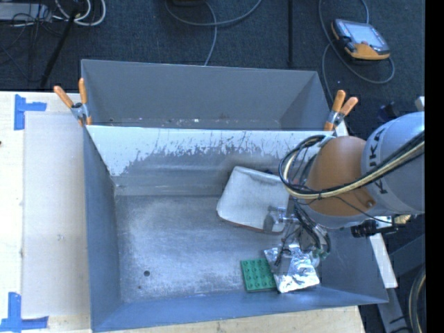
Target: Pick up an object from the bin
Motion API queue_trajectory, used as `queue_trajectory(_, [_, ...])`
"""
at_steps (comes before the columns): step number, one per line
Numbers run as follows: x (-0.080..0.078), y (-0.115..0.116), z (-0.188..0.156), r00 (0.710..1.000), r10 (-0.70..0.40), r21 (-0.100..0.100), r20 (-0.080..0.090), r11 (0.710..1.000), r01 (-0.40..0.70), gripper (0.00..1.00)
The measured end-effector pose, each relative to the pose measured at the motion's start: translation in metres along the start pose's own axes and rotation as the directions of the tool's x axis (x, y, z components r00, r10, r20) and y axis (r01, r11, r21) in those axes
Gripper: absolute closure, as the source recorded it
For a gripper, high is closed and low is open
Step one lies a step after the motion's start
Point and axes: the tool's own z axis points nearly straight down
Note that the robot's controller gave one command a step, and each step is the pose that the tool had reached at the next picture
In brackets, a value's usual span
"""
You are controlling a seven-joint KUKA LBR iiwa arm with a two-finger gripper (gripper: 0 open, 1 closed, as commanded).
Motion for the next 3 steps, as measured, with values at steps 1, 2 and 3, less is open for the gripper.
queue_trajectory(1, [0.039,-0.016,-0.077,1.0,-0.006,0.003,0.011,1.0,0.006,0.0])
queue_trajectory(2, [0.025,0.006,0.004,0.993,0.116,0.0,0.001,0.993,-0.116,0.0])
queue_trajectory(3, [0.023,0.007,-0.001,0.994,0.111,0.0,0.006,0.994,-0.111,1.0])
